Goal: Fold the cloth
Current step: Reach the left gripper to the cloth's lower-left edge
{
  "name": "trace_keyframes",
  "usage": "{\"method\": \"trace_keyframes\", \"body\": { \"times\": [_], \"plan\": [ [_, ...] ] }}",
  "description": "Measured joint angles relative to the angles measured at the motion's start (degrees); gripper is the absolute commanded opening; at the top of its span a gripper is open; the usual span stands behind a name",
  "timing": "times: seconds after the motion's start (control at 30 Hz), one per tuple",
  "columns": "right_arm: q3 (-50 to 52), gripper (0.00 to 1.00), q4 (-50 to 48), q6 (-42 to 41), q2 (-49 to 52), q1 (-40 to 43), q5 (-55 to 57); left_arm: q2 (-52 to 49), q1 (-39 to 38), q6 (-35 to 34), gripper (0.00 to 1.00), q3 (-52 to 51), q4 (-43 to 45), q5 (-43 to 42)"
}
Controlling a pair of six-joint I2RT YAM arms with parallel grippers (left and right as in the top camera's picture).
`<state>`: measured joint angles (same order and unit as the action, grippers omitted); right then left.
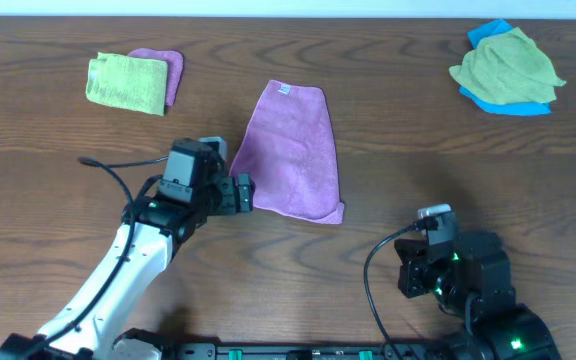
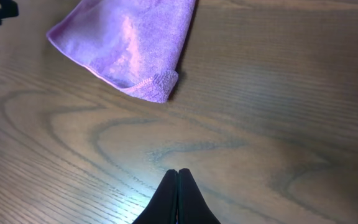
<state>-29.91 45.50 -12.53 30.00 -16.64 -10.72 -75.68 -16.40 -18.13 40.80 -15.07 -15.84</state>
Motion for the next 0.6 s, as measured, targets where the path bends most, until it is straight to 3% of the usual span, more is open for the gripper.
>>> {"method": "trace_keyframes", "body": {
  "times": [0.6],
  "plan": [
    [0.0,0.02,0.2,0.0,0.0,0.0,0.0,-11.5,0.9,-0.1,0.89,-2.7,7.8,-6.1]
  ]
}}
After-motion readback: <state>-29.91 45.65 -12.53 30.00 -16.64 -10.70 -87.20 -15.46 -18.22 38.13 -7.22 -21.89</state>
